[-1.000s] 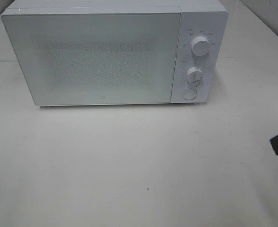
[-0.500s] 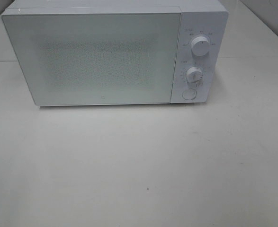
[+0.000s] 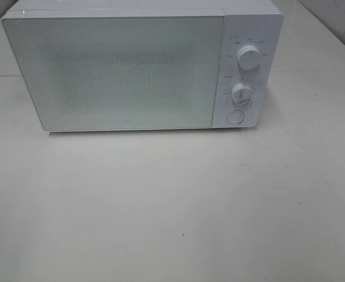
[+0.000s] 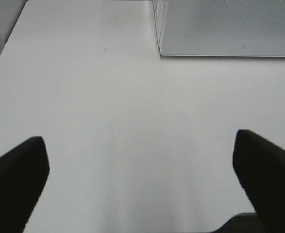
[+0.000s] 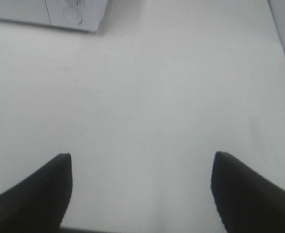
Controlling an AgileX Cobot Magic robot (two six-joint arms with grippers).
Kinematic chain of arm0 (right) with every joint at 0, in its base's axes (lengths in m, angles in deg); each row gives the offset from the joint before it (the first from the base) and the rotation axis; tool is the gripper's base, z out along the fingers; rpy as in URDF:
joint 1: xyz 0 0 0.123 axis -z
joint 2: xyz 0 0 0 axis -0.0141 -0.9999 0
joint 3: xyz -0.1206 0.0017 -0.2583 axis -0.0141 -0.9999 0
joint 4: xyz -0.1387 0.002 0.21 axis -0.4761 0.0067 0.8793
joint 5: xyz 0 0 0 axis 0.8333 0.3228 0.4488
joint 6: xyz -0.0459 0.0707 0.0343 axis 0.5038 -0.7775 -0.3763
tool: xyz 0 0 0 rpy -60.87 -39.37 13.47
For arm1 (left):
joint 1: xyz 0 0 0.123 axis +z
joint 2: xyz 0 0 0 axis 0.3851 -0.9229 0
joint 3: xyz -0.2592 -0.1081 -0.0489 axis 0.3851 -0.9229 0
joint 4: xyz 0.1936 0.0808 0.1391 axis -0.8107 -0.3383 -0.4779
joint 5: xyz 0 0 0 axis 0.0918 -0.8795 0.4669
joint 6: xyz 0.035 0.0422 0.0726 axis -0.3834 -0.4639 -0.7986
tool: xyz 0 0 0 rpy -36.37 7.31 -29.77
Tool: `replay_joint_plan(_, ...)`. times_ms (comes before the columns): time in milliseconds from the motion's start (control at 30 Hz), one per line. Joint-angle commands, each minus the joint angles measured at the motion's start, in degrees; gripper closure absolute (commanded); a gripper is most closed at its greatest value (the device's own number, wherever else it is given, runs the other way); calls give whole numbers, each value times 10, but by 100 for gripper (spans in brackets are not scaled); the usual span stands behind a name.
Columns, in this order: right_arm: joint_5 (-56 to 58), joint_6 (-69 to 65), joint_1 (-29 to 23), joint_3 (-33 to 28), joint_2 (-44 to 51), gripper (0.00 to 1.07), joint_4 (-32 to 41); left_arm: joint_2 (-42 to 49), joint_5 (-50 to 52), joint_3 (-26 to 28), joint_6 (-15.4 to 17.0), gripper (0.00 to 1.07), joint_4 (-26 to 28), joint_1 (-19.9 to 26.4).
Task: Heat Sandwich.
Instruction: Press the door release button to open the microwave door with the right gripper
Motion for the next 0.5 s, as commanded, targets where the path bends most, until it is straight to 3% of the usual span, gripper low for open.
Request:
replay_joint_plan(33, -36, 6, 10, -10, 34, 32, -7, 9, 7, -1, 0, 9, 5, 1)
replay_joint_plan(500, -49, 9, 14, -19, 60, 32, -1, 9, 7, -1, 0, 9, 5, 1)
